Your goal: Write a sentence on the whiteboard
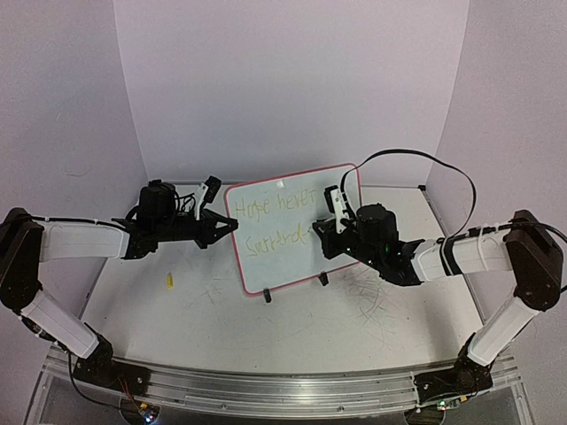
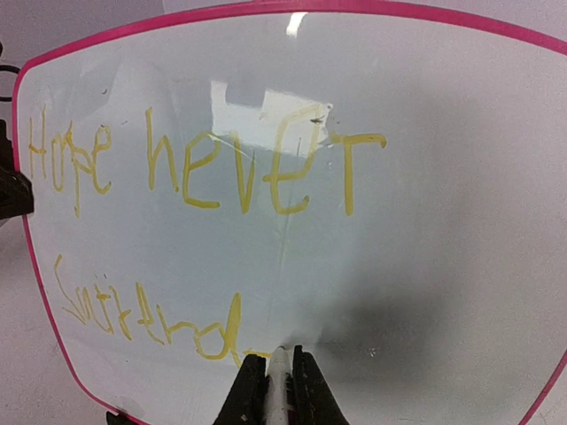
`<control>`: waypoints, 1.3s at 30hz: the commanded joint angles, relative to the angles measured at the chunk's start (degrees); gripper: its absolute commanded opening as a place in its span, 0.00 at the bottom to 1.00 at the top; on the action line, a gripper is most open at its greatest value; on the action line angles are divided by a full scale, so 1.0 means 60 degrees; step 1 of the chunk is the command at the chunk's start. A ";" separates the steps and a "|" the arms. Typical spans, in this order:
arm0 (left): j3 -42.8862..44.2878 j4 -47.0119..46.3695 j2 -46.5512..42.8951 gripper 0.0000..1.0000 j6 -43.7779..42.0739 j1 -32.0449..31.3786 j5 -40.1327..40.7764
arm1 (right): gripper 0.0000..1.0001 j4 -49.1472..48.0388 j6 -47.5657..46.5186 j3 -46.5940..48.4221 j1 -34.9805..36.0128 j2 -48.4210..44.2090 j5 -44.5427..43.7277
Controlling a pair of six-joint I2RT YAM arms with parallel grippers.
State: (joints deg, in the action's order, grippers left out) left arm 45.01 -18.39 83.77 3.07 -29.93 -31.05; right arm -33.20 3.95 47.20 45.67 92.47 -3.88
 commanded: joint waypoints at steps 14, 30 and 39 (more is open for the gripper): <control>0.0171 0.0634 0.0296 0.00 -0.1275 0.0096 0.1095 | 0.00 -0.0531 -0.0057 0.0337 0.0105 0.0131 0.0122; 0.0169 0.0641 0.0277 0.00 -0.1274 0.0096 0.1091 | 0.00 -0.0282 0.0295 0.0051 0.0218 0.0264 -0.0039; 0.0159 0.0648 0.0263 0.00 -0.1274 0.0084 0.1103 | 0.00 -0.0166 0.0403 -0.0144 0.0223 0.0203 -0.0318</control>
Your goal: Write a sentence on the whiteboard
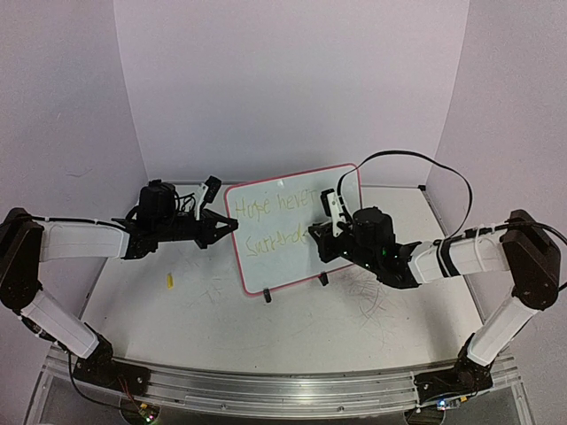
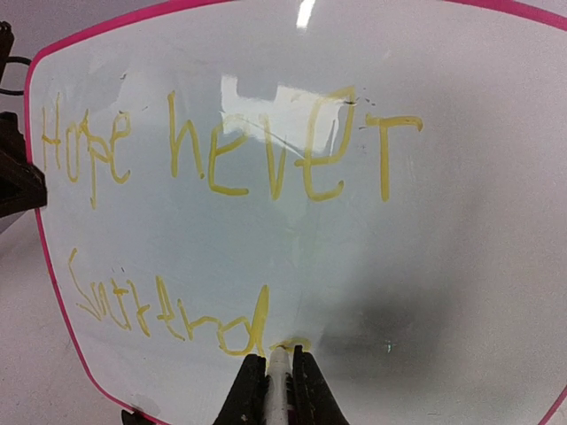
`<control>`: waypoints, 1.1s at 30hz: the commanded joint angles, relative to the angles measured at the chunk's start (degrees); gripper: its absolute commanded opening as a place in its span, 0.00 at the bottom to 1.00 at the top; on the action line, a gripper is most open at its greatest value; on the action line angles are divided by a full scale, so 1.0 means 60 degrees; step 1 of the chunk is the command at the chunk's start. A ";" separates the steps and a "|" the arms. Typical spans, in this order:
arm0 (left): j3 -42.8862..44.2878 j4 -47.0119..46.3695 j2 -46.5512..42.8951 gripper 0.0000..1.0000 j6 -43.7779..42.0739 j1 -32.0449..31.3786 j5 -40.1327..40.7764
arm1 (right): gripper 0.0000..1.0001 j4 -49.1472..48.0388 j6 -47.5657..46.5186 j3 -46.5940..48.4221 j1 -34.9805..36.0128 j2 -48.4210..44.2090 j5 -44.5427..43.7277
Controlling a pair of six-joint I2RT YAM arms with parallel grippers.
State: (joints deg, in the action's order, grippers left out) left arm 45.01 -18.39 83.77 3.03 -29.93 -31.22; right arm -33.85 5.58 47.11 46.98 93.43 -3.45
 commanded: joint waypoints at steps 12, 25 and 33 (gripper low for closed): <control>0.0141 0.0648 0.0269 0.00 -0.1266 0.0082 0.1153 | 0.00 0.0024 0.0020 -0.0350 -0.0012 -0.0215 -0.0895; 0.0188 0.0656 0.0319 0.00 -0.1281 0.0081 0.1137 | 0.00 -0.0424 -0.0715 -0.0510 -0.0308 -0.1320 0.0969; 0.0120 0.0662 0.0175 0.00 -0.1407 0.0064 0.1208 | 0.00 -0.0738 -0.0681 -0.0211 -0.0462 -0.0751 0.0959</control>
State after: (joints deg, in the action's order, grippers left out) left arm 45.12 -18.39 83.77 2.75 -30.02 -31.42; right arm -35.32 2.36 43.45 44.48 87.61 1.21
